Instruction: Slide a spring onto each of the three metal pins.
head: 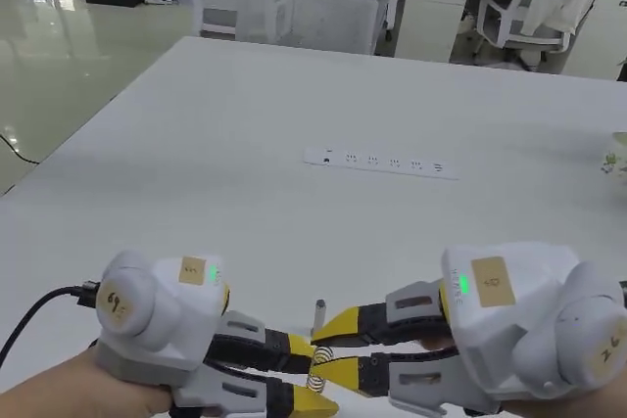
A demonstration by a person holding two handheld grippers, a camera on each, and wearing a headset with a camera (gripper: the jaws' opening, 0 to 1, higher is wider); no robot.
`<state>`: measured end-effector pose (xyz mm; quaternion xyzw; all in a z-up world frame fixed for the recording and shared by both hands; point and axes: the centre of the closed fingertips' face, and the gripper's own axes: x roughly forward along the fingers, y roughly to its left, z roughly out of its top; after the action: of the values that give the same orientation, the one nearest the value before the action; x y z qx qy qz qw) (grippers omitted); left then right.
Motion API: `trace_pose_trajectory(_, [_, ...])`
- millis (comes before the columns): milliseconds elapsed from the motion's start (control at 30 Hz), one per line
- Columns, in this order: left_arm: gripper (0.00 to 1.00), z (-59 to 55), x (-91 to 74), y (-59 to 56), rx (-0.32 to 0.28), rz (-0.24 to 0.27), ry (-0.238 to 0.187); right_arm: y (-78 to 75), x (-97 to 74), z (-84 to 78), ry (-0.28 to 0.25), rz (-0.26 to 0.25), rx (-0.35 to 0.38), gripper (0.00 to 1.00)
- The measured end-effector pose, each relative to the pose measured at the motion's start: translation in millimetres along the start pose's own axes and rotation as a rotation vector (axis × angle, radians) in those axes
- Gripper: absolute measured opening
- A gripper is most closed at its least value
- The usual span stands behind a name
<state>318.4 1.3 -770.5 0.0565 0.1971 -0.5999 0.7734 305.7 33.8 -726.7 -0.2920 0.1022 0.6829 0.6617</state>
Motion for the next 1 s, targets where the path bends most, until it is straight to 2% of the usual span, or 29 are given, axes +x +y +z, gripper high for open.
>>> trace_pose_trajectory(467, [0.28, -2.2, -19.5, 9.1, -0.038, 0.055, -0.018, -7.9, -1.3, -4.7, 0.016, -0.027, 0.003, 0.07])
trace_pose_trajectory(700, [0.35, -4.7, -37.0, 18.1, -0.059, 0.114, -0.038, -12.7, -1.2, -8.8, 0.03, -0.043, 0.005, 0.07])
trace_pose_trajectory(800, [0.42, -3.9, -45.7, 23.1, -0.072, 0.148, -0.057, -13.4, -0.9, -10.1, 0.035, -0.046, 0.002, 0.07])
trace_pose_trajectory(1000, [0.51, -6.6, -54.0, 22.5, -0.089, 0.157, -0.06, -14.5, 0.4, -11.0, 0.039, -0.049, 0.0, 0.07])
